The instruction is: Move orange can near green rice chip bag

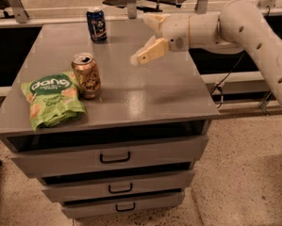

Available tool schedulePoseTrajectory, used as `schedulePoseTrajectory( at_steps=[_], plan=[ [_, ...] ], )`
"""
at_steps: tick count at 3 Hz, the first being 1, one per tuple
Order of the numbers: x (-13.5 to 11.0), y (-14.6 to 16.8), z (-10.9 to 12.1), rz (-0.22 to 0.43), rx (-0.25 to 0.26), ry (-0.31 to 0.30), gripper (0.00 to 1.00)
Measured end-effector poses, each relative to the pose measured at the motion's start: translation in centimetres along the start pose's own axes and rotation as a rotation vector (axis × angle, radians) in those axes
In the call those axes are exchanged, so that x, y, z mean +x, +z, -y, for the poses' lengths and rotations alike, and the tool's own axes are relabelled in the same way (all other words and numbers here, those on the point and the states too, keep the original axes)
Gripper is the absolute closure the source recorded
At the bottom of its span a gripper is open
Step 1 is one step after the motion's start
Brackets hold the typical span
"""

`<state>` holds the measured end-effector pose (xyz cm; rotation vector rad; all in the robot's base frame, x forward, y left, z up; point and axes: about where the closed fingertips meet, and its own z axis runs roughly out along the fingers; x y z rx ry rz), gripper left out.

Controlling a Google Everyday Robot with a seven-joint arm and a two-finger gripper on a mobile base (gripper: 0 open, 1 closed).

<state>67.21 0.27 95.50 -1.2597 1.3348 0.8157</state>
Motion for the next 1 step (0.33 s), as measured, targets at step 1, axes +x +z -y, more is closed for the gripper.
schedulePoseTrajectory(
  at_steps=[1],
  plan=[
    [-0.18, -0.22, 0.31, 0.003, 0.011, -0.002, 0.00]
  ],
)
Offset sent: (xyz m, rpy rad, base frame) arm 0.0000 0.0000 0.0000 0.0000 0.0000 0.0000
